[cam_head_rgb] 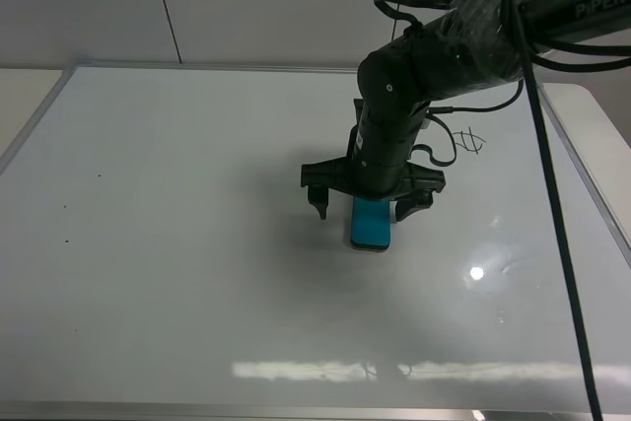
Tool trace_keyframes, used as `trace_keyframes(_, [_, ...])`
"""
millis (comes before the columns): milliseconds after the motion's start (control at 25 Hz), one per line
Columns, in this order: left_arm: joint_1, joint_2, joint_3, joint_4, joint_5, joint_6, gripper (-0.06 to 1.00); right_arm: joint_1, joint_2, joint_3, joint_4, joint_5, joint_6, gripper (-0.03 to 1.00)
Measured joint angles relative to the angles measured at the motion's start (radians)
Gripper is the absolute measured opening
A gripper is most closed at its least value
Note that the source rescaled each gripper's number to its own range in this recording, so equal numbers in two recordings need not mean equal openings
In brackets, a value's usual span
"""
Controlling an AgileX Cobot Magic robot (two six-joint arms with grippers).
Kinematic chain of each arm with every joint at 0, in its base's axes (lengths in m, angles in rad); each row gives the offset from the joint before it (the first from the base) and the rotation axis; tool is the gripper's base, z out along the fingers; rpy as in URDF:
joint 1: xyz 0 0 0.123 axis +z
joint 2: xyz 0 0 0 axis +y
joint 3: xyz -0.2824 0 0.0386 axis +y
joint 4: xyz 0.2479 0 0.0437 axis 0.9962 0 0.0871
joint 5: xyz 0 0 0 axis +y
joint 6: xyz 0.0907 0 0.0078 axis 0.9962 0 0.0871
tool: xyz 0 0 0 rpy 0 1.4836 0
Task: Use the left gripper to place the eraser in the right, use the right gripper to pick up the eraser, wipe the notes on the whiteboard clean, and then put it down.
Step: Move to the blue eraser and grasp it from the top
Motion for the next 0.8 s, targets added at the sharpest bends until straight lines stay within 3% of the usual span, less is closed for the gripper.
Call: trace_keyframes(800, [0.0,0.0,0.0,0.0,0.0,0.0,1.0,-0.004,0.0,0.0,-0.035,0.049,-0.014,0.85])
